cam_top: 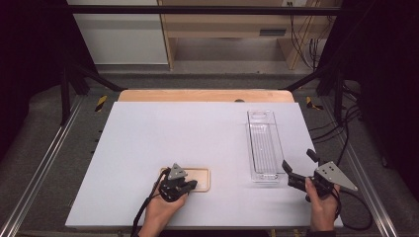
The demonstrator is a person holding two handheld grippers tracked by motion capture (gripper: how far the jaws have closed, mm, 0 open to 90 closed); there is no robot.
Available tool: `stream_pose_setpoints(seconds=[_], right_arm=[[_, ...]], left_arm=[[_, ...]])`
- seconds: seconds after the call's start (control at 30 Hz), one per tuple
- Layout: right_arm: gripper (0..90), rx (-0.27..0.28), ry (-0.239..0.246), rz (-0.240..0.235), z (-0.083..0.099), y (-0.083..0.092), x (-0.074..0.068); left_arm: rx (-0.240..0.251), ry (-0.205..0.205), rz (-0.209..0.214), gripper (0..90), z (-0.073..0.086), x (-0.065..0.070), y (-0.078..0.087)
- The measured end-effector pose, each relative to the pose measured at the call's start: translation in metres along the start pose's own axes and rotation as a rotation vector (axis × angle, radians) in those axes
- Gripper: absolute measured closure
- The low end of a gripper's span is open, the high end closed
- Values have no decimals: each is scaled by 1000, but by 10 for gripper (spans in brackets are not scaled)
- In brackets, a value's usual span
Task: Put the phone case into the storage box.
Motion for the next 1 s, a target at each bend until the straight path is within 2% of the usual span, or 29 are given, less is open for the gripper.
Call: stream_pose_setpoints(seconds=[0.1,0.23,0.5,0.6,0.73,0.83,0.9,1.0], right_arm=[[56,1,-1,1,0,0,0],[56,1,-1,0,0,0,0],[56,-2,-1,-2,0,0,0],[56,0,-2,-1,0,0,1],[56,0,-6,1,1,0,1],[56,0,-2,0,0,0,1],[56,0,-2,0,0,0,0],[56,-2,-2,-1,1,0,0]], left_arm=[[-4,-10,9,900,-3,5,-4],[-13,-60,0,900,-7,11,-10],[-16,-63,3,900,-15,11,-17],[20,-73,2,900,-19,9,-13],[77,-99,-14,900,-27,-4,-1],[92,-127,-9,895,-28,-16,8],[94,-168,0,847,-27,-23,15],[128,-236,-16,724,-27,-33,23]])
Point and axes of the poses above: each handheld gripper's, and its own axes: y roughly backward along the jaws, z roughly out of its underside, x roughly to its right, the point moved 10 cm from there along -y, roughly forward along the jaws, and after that the axes turned 9 degrees about -z, right-handed, at the moved point
